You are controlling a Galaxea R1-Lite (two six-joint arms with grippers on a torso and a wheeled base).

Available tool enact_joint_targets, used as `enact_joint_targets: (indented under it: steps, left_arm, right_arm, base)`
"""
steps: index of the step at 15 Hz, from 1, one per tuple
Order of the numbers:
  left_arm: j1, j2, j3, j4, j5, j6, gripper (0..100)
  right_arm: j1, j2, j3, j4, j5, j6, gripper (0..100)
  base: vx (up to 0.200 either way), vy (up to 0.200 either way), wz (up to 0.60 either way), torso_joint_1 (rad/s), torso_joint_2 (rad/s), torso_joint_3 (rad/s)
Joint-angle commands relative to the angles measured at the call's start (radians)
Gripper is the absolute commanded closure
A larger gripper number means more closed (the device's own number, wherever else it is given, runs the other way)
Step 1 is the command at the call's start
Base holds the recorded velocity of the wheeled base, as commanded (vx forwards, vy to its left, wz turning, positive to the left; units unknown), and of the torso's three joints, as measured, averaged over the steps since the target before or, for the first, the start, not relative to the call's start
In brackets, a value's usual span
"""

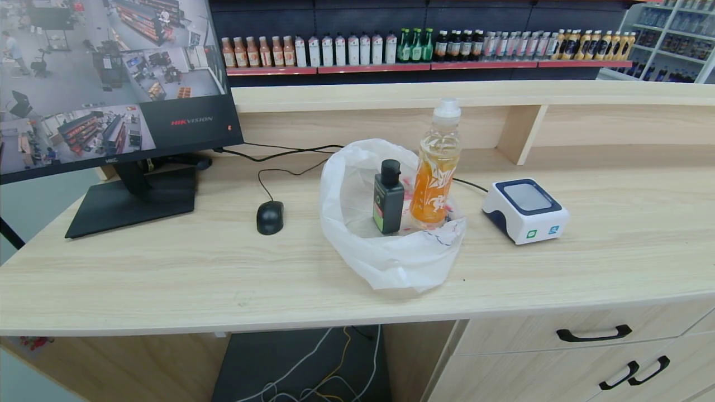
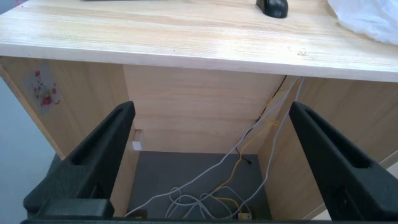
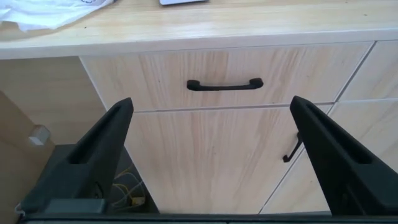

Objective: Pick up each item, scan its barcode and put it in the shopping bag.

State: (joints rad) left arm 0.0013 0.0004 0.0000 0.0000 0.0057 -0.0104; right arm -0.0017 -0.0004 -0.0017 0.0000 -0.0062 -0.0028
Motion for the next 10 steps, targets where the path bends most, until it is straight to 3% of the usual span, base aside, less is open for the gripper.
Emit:
enact_joint_targets:
  steps: [1,10]
  left_arm:
    - [0.000,0.000,0.000,0.000,0.000,0.000,0]
    - [-0.001,0.000,0.000,0.000,0.000,0.000,0]
  right_arm:
    - [0.000,0.000,0.000,0.000,0.000,0.000,0]
    - [0.000,0.000,0.000,0.000,0.000,0.000,0]
  base:
    - [0.000,0.000,0.00,0.000,0.00,0.000]
    - [0.000,0.000,0.00,0.000,0.00,0.000]
